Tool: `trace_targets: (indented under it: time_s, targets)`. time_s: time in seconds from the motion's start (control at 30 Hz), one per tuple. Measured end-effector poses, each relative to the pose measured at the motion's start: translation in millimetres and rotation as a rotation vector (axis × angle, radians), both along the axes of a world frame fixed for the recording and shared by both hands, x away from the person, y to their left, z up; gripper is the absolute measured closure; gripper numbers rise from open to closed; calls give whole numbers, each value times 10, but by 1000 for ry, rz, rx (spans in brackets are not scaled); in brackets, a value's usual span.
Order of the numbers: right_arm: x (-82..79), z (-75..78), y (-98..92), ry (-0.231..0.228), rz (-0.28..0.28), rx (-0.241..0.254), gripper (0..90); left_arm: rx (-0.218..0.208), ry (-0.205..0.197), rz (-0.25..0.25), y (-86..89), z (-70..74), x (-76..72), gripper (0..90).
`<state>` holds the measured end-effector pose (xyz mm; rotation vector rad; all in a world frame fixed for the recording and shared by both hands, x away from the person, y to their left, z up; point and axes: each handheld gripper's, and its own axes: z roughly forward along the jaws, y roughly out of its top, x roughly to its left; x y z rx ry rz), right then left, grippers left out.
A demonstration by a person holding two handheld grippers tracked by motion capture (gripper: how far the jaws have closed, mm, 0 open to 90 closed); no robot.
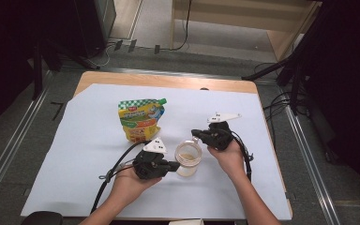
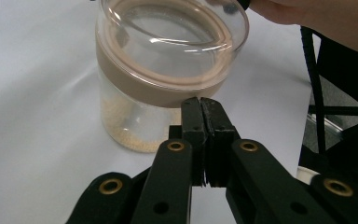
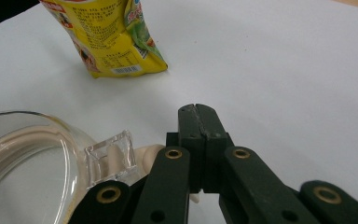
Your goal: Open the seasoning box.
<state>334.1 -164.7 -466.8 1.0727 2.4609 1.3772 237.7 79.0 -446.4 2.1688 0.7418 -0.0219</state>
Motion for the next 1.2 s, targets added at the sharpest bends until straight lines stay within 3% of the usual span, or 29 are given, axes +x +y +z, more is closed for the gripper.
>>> trace_targets:
  time_s: [0.33,0.73,1.2]
  targets:
    - [-15,-9,-34,4,-13,10,900,-13,2,2,2,-7,11,900]
    - [103,-79,43,37,32,86,900,-13,-6,9,-16,-27,-29,900]
    - [43,-65,-53,48,3,63,900,-21,-9,22,-28,-48,-37,900]
